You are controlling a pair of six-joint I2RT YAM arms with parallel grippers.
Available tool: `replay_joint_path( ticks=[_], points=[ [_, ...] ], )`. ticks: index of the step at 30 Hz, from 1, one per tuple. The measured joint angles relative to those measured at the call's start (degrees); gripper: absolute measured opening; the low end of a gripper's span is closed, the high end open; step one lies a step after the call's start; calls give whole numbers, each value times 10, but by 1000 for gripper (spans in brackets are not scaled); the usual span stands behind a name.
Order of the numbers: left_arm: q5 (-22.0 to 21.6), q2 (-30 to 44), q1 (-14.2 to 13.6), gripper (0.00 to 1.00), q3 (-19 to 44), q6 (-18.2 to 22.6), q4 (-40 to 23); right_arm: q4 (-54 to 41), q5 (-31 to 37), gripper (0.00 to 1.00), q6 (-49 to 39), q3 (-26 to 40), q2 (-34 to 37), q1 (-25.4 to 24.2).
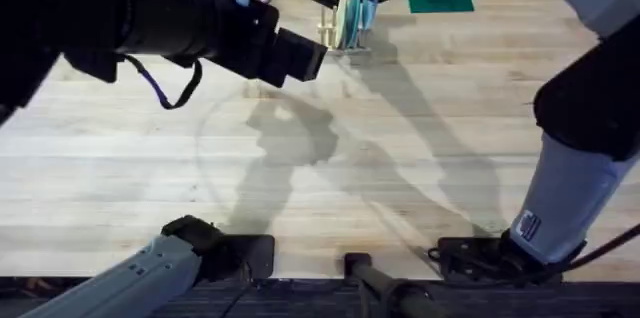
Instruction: Pick up the plates from the table one by one and place each into a slot on the dish rack.
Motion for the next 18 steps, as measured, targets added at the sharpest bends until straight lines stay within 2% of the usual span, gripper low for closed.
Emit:
replay_joint_path(
  ticks=[18],
  points=[
    [0, 0, 0, 993, 0, 0, -13, 16, 4, 30, 3, 0, 44, 0]
  ],
)
